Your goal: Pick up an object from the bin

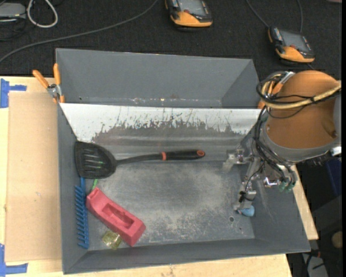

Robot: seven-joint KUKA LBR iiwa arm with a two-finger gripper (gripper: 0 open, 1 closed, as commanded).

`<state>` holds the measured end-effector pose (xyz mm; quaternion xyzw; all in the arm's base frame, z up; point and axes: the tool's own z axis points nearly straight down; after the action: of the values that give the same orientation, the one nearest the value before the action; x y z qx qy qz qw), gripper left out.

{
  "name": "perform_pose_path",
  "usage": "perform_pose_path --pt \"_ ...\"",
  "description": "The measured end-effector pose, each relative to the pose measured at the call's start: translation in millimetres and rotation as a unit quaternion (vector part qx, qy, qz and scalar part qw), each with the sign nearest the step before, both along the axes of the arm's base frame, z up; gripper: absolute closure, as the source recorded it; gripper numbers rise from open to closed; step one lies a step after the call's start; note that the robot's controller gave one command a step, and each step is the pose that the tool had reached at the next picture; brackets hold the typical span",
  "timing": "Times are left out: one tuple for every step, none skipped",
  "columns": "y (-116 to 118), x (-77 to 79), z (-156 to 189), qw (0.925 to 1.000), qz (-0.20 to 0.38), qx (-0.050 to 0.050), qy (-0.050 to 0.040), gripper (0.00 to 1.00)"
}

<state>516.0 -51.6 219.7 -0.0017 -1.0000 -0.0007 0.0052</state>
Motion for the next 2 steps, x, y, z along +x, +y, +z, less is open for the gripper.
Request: perform_pose_path --pt "-0.1 1.5 4.0 1.0 0.001 0.0 -0.0045 0.0" --pt "-71.6 -5.9 -103.6 0.9997 0.023 0.0 -0.0047 0.0"
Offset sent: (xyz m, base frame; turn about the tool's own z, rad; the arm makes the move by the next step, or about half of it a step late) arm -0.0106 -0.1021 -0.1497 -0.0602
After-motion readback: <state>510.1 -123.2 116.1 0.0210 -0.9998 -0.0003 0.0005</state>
